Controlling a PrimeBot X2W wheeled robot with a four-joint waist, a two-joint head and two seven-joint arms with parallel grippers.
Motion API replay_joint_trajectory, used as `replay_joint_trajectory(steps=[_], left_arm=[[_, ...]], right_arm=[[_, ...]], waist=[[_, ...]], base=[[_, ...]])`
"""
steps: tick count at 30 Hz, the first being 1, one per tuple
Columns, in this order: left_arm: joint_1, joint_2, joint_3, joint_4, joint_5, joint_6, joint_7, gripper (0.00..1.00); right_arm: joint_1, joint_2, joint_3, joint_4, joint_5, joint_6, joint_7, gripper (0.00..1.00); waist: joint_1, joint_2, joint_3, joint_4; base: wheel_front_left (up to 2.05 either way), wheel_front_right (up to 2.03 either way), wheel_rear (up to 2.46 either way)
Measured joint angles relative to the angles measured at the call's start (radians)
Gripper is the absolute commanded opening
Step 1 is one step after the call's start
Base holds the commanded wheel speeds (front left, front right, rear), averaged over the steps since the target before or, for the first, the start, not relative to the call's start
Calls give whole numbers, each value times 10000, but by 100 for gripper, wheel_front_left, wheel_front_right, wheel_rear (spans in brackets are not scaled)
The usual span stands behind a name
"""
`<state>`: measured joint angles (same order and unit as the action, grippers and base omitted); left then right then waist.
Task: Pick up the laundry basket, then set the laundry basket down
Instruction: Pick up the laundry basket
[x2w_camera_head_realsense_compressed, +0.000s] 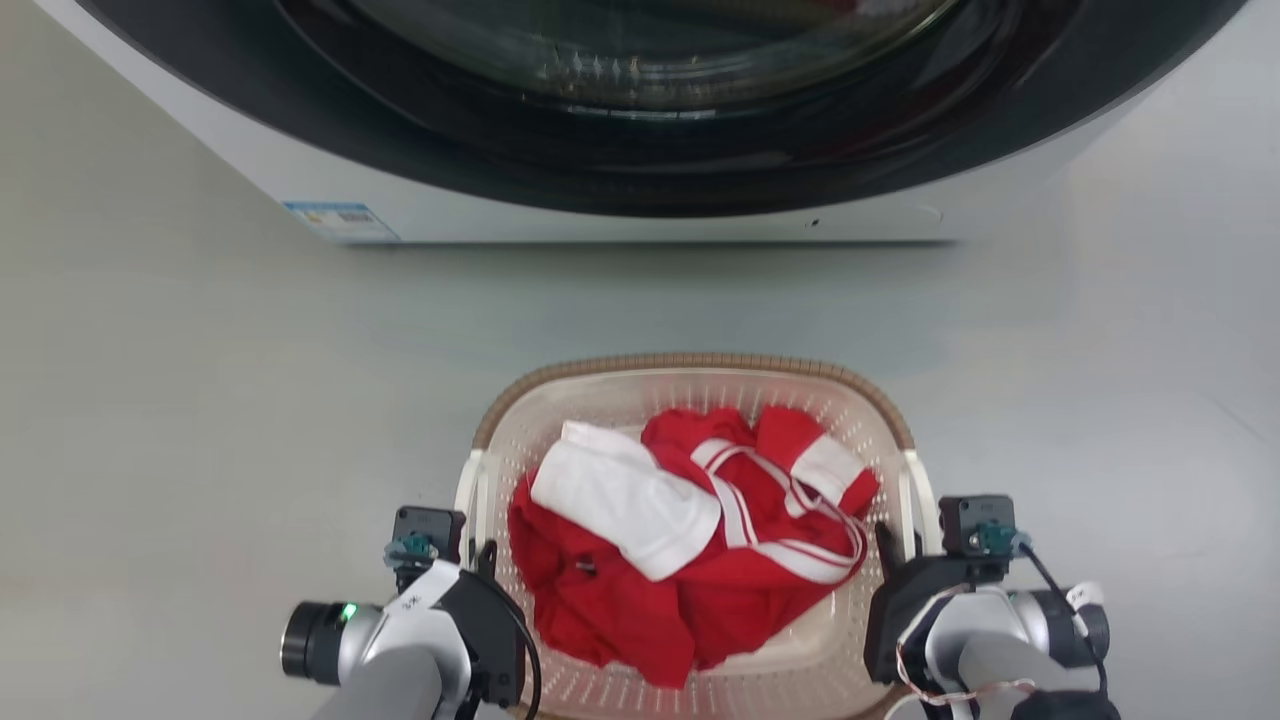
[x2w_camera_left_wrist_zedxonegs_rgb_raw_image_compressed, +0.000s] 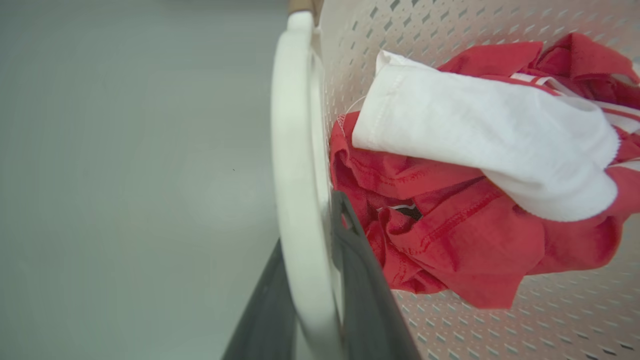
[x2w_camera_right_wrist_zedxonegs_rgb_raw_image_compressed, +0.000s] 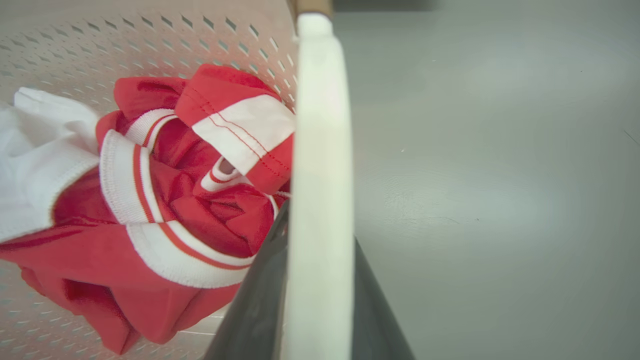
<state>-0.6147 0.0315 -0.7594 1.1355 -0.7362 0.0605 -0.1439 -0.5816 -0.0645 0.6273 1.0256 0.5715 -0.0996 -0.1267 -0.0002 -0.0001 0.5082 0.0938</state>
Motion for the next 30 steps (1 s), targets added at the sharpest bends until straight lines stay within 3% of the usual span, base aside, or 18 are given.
replay_joint_trajectory(steps=[11,30], left_arm=[[1086,17,-257,366,-288,-178,545,0],[2293,33,-508,627,-752,-353,1026,0]], right_arm=[[877,6,1239,-77,734,-155,1020,0],[1953,13,2316,-148,1994,-274,1875,0]], waist=[[0,0,-1535,-190],[1,0,-3572,-460]], base=[[0,0,0],[0,0,0]])
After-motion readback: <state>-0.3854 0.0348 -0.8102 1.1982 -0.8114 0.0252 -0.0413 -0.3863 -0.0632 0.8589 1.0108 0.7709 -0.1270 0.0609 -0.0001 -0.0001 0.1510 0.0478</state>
